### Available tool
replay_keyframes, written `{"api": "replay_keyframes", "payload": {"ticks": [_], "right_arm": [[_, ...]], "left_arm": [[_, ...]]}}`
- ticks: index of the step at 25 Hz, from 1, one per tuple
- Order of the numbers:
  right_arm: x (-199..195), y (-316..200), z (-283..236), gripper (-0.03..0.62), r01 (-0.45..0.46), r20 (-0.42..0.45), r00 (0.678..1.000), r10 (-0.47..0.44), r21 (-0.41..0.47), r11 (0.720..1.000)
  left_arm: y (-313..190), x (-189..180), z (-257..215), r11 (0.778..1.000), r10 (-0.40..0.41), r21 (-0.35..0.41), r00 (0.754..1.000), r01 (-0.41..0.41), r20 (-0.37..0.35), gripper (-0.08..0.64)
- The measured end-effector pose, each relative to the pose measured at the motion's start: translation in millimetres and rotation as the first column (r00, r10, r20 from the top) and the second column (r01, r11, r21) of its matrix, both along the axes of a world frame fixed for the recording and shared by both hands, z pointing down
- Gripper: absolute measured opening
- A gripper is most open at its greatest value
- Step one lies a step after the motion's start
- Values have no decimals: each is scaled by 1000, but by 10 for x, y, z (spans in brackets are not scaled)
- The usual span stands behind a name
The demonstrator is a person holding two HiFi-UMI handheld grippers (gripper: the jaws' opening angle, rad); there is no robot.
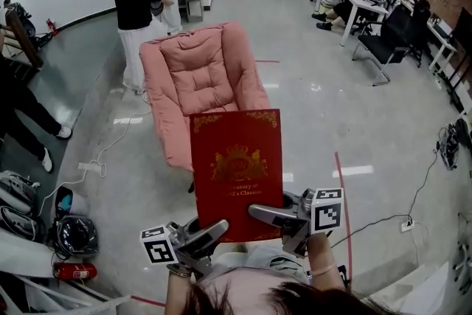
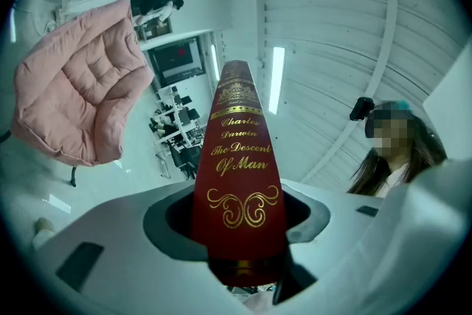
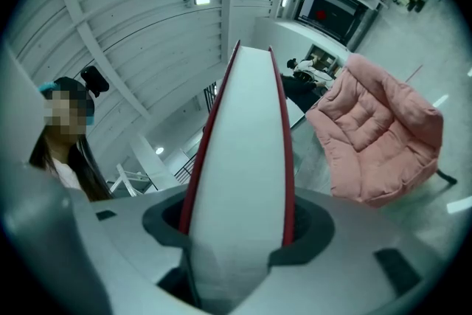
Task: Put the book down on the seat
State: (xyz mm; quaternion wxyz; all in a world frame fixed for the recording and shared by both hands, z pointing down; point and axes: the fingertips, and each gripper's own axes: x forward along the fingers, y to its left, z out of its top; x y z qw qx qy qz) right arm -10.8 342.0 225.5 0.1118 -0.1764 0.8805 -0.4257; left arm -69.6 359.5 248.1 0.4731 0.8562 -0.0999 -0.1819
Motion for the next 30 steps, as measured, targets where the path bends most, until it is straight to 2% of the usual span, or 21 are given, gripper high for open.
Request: {"api": "replay_keyframes", "payload": {"ticks": [15,30], "right_arm": [[196,-681,189,268,17,14,1000,-17,-31,999],[533,-1737,313,268,28,27,999,-26,-72,997]], "left_arm": [[-667,192,165,999,-20,-33,1000,21,22,239],[-1710,519,273,997,-45,-67,999,46,20,239]]}}
